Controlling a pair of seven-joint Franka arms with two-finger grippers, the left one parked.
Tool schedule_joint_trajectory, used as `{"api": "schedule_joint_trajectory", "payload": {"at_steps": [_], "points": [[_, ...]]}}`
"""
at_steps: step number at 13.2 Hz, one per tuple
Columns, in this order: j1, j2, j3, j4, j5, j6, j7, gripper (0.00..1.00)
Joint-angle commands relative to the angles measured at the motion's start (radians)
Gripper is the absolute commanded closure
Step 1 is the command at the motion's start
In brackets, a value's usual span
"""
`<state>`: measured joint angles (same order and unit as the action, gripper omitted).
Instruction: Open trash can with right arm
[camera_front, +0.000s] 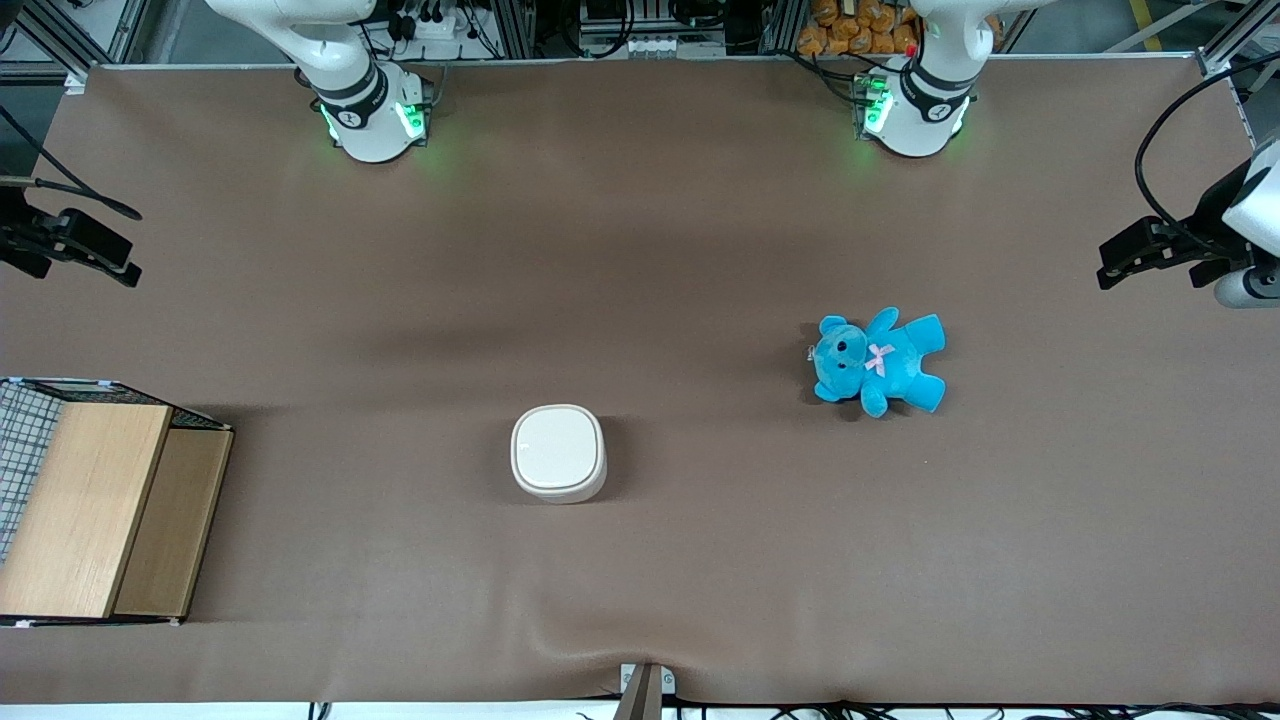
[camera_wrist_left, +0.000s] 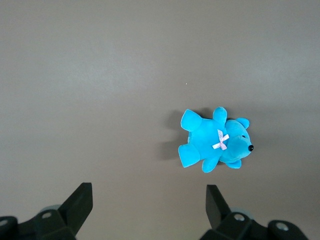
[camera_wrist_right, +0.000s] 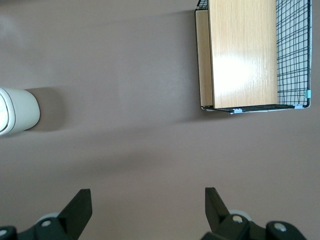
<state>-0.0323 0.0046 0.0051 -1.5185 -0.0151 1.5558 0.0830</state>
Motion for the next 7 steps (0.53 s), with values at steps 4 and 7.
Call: {"api": "schedule_joint_trajectory", "payload": {"at_steps": [4,7], "points": [[-0.014,0.006,0.004,0.001,0.012,-0.005,-0.011,0.0],[-0.009,0.005,0.001,-0.006,0.012,-0.008,-0.002,0.0]]}}
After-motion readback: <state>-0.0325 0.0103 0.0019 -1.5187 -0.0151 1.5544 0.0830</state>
